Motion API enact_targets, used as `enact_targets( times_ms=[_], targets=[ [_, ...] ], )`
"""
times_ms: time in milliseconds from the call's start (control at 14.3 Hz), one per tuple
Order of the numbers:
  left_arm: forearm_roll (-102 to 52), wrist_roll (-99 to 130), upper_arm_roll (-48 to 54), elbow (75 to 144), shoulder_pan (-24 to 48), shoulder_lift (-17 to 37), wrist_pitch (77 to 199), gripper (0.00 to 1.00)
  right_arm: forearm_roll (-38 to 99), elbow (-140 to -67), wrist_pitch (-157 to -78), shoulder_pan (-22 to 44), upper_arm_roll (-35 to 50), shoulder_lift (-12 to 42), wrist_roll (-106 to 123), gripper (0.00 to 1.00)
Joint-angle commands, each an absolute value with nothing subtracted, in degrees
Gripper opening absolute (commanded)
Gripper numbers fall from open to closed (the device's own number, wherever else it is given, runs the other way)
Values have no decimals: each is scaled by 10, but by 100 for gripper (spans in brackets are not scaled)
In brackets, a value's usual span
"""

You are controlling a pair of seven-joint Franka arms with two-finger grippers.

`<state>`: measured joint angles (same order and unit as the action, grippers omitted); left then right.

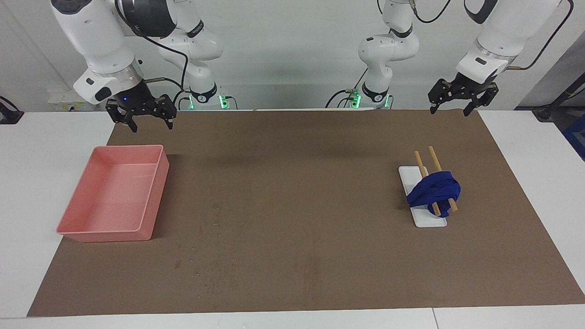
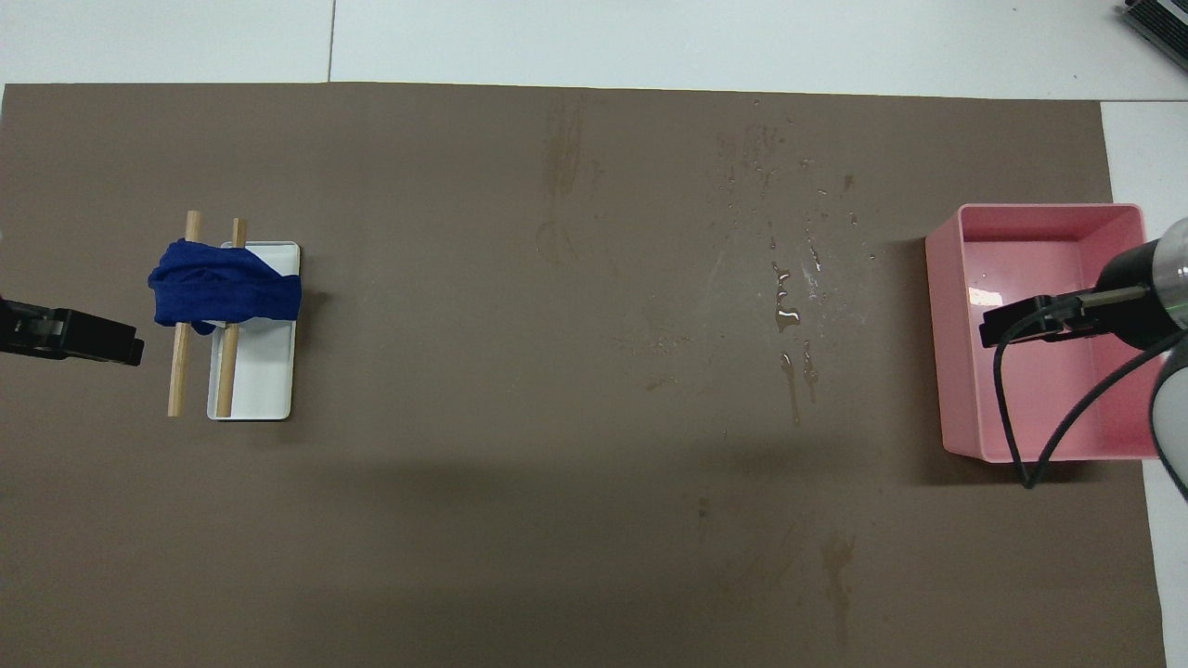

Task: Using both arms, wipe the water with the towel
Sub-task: 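Reach the left gripper down to the blue cloth on the white tray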

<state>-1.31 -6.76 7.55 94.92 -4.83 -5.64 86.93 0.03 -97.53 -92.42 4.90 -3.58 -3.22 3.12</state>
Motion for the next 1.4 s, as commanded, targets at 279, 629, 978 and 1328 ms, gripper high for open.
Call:
enact_targets(
  times_ms=[279, 629, 978, 1328],
  targets=[
    [-10, -70, 71, 968, -50, -67, 885, 100, -11, -979, -922, 48, -36, -40, 41, 100],
    [-9, -4, 69, 1069, -56, -80, 1116, 100, -11, -979, -923, 48, -35, -40, 41, 100],
    [50, 15, 69, 1059, -78, 52, 1286, 100, -11, -980, -921, 48, -35, -40, 41, 100],
    [67, 66, 69, 1105, -91, 83, 1345, 100, -11, -980, -921, 48, -35, -40, 42, 100]
  ],
)
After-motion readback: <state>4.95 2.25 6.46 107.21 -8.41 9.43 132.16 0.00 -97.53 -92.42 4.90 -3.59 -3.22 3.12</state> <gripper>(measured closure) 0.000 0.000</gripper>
